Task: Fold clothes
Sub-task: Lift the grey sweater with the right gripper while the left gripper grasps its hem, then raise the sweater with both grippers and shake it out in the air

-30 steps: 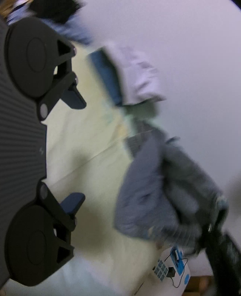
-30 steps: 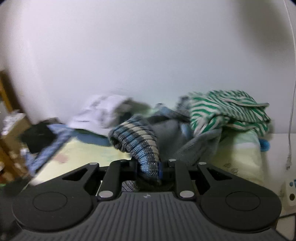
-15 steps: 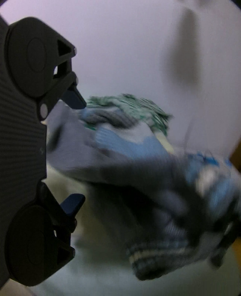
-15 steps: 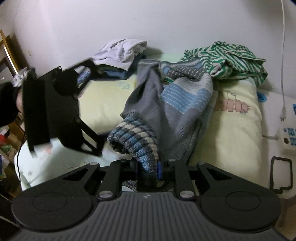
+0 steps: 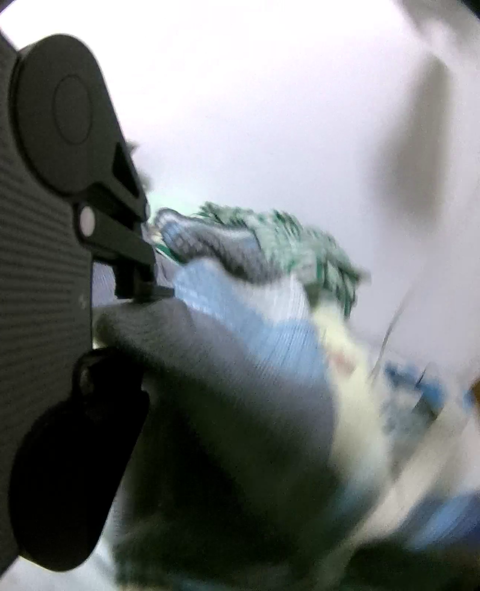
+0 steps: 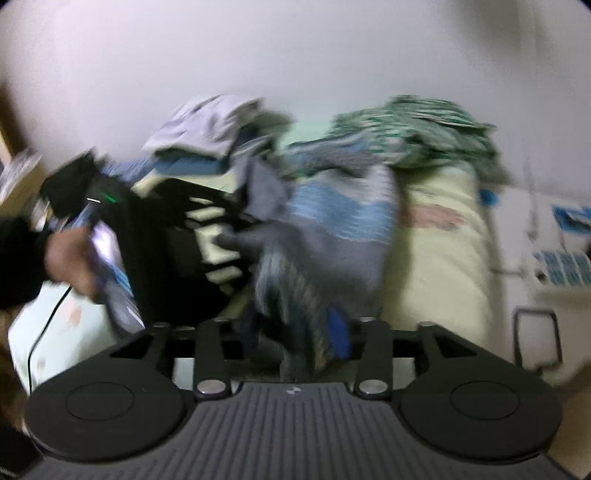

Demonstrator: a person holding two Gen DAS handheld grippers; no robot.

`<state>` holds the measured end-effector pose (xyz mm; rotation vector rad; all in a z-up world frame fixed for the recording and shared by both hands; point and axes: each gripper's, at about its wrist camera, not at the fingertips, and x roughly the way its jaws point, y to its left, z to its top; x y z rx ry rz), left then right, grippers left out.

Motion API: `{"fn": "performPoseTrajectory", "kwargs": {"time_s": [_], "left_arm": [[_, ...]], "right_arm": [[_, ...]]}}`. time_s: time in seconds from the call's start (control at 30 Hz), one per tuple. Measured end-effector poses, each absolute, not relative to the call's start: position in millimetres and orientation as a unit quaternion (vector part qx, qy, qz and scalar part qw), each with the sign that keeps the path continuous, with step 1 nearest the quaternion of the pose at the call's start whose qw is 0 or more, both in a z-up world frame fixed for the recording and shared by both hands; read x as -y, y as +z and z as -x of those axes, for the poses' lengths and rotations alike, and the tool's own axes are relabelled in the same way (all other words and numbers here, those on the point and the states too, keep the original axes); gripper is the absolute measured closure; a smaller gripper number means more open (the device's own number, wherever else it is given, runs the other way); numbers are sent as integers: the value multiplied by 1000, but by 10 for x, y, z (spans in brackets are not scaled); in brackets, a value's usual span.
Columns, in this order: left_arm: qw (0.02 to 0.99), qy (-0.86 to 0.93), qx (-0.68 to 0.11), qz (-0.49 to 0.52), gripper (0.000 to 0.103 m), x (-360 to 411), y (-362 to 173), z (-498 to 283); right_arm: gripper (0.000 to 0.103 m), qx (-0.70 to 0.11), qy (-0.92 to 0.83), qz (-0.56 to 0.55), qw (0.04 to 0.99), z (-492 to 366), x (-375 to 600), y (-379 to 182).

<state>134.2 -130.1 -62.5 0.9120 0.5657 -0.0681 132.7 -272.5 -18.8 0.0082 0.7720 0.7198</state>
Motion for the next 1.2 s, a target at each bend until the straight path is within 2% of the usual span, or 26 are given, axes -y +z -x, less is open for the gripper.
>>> {"fn": "performPoseTrajectory", "kwargs": {"time_s": [0.13, 0.23, 0.3, 0.37, 0.43, 0.67, 0.9, 1.2], "left_arm": [[917, 14, -270, -294, 92, 923, -78, -1440], [944, 57, -242, -218, 93, 645, 304, -1538], [957, 76, -205, -190, 93, 612, 616, -1480], [965, 100, -175, -167, 93, 572, 893, -1416], [970, 122, -153, -142, 93, 509, 1127, -1285], [966, 163, -123, -155, 92, 570, 1668, -856], [964, 196, -117, -137, 92, 469, 2141, -312], [965, 206, -100, -130, 92, 223, 2438, 175]], "right_arm": [[49, -402, 312, -40, 860, -1307, 3011, -308], [49, -410, 329, -12, 851, -1191, 2869, -393], [45, -400, 351, 14, 847, -1093, 2667, -407], [35, -385, 372, 31, 844, -1004, 2446, -418], [35, -363, 385, 45, 848, -950, 2187, -404], [29, -230, 336, 130, 904, -787, 1348, -370], [28, -180, 300, 221, 910, -729, 922, -578], [29, -114, 358, 217, 901, -526, 541, -482]]}}
